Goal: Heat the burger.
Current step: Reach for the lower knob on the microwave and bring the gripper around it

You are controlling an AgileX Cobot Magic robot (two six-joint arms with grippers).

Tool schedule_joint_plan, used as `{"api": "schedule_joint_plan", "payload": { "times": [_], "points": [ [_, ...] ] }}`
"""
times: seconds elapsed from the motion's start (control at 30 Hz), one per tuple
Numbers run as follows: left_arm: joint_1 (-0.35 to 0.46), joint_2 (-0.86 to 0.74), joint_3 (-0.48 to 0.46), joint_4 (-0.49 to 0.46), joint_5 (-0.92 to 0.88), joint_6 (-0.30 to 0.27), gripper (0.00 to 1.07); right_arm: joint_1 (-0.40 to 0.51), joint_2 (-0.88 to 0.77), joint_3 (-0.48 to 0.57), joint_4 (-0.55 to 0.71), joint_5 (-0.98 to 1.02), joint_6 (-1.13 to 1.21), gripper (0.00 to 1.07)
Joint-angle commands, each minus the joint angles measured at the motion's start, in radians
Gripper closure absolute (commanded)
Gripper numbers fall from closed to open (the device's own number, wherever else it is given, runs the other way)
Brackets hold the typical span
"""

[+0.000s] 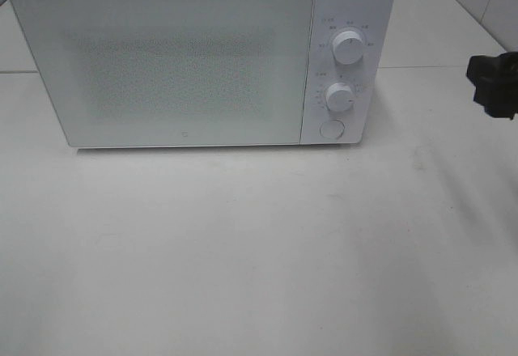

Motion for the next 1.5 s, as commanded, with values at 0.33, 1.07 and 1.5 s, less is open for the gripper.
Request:
{"api": "schedule_joint_plan", "payload": {
  "times": [0.33,1.07,1.5],
  "points": [
    [-0.006,-0.027,0.003,-0.01,-0.007,-0.005,0.05,0.261,0.191,0.049,0.409,-0.391,-0.268,0.31],
    [-0.006,-0.027,0.003,-0.01,-0.007,-0.005,0.05,0.623,0.547,0.017,0.735,-0.881,-0.242,0.31],
    [-0.006,-0.024,0.003,-0.01,-0.007,-0.005,0.05,0.691,0.622,-0.097,0.799,-0.876,-0.235,0.31]
  ]
}}
